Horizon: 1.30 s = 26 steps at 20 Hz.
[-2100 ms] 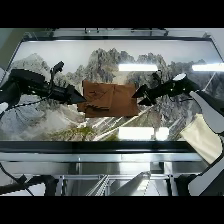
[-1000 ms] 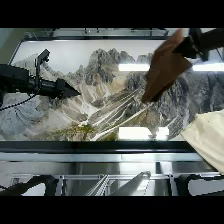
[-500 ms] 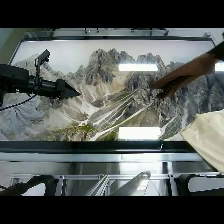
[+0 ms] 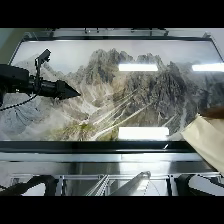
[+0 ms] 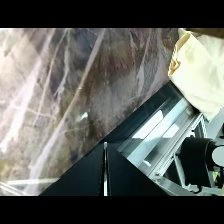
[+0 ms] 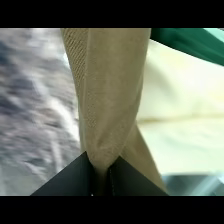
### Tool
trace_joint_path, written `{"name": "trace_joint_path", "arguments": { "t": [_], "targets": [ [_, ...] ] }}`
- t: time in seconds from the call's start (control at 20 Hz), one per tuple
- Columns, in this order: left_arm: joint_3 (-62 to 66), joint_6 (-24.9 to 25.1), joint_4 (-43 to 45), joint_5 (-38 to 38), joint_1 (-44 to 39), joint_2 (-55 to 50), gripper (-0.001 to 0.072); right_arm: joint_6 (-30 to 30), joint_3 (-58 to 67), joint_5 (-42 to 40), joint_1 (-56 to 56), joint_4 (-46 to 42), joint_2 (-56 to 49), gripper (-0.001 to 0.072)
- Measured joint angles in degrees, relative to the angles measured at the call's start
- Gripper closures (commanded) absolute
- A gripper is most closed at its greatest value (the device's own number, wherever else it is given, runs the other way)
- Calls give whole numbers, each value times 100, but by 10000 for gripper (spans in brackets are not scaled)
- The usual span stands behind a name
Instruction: Fold the shirts.
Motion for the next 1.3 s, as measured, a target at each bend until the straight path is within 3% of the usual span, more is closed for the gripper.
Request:
{"name": "trace_joint_path", "arguments": {
  "t": [0.35,0.65,0.7,0.75,0.8,1.0,1.2,1.3],
  "targets": [
    [0,59,0,155,0,0,687,-271,-3429,-393,-1637,-468,1163,686],
    [0,61,0,192,0,0,688,-573,-4218,-807,-2168,-1207,1353,657],
    [0,63,0,192,0,0,688,-601,-4251,-868,-2188,-1257,1360,450],
    [0,63,-2,195,0,0,688,-605,-4271,-916,-2205,-1318,1368,62],
    [0,63,-2,192,0,0,688,-623,-4277,-949,-2221,-1346,1373,32],
    [0,63,-4,188,0,0,688,-649,-4192,-1005,-2240,-1235,1379,32],
    [0,66,-33,28,0,0,688,-756,-3976,-968,-2201,-68,1425,44],
    [44,68,-37,-55,0,0,689,-938,-3917,-1226,-1976,1147,1467,434]
  ]
}}
